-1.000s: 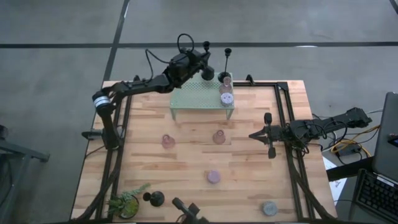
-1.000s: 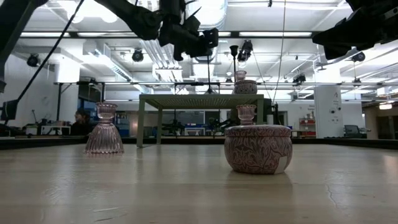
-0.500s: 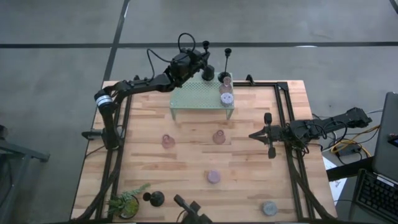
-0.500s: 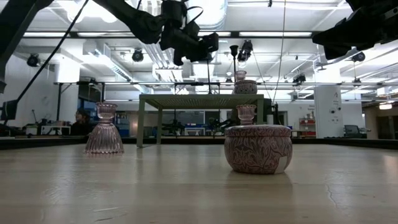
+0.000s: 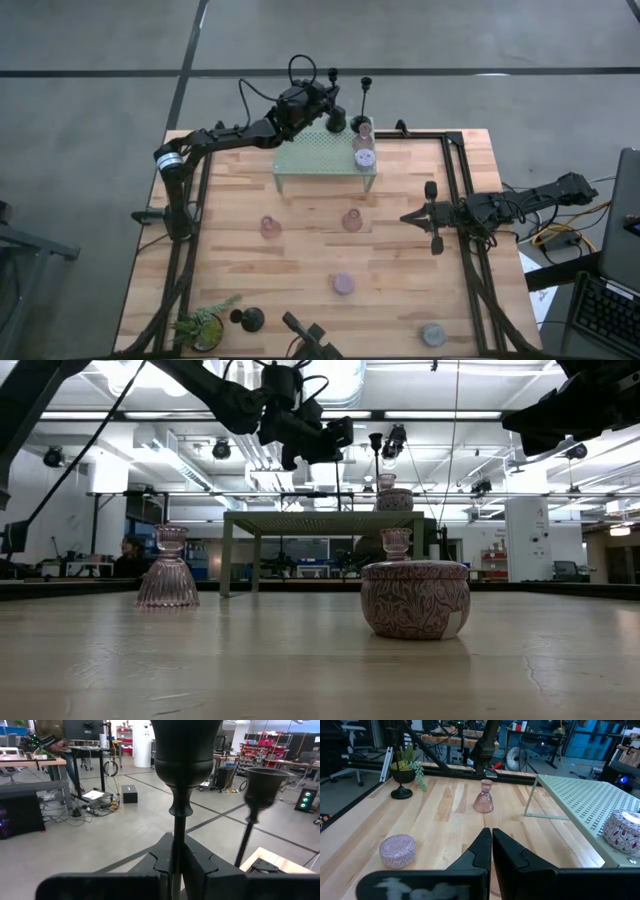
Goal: Pick & Place candle stick holders
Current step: Put the top black candle holder on the shelf
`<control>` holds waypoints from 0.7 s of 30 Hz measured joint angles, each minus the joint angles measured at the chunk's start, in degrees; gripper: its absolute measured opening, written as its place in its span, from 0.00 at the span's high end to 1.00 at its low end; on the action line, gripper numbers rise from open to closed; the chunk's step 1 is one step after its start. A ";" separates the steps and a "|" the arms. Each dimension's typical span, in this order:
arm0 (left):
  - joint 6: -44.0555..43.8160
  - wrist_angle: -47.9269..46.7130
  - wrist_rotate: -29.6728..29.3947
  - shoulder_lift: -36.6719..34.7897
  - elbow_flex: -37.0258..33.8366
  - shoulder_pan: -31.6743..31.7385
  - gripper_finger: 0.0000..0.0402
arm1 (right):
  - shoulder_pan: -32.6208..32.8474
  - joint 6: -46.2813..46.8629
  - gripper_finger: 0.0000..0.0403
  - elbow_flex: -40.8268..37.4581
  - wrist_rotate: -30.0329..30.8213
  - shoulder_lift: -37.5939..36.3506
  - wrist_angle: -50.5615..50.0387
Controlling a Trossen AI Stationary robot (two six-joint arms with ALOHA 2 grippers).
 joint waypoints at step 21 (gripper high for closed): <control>2.69 -0.24 2.73 0.00 -0.07 0.02 0.92 | 0.00 0.00 0.98 0.00 0.00 0.01 0.00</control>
